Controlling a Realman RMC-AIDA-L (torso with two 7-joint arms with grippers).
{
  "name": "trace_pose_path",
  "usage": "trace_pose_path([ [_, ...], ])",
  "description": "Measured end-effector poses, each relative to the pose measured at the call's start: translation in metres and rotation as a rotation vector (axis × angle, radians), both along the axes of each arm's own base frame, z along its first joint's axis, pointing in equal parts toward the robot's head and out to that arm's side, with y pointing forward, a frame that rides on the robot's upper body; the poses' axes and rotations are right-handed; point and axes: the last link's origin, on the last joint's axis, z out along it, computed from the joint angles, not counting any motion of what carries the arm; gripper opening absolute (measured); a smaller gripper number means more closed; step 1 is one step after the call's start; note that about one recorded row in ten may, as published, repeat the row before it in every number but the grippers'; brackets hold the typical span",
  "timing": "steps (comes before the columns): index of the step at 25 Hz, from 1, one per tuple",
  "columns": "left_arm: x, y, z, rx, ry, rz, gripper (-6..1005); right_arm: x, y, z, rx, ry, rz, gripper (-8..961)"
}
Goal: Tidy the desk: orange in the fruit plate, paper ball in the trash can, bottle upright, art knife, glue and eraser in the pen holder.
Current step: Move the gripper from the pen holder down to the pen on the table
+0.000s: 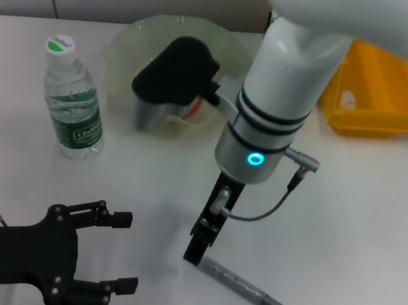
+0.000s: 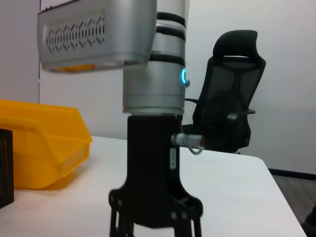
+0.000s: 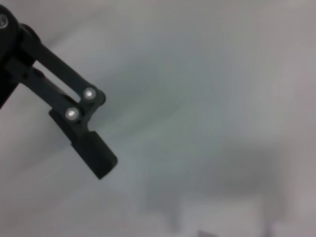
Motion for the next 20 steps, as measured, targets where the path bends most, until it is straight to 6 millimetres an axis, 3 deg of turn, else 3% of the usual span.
trace_pose_path([
  [7,0.0,0.001,0.0,0.002,0.002,0.001,860,0.003,-0.01,-0.009,0.002,-0.083,0.024,693],
  [20,0.002,0.003,-0.001,0.004,0.002,-0.003,861,0.002,-0.026,-0.02,-0.055,-0.042,-0.008,674],
])
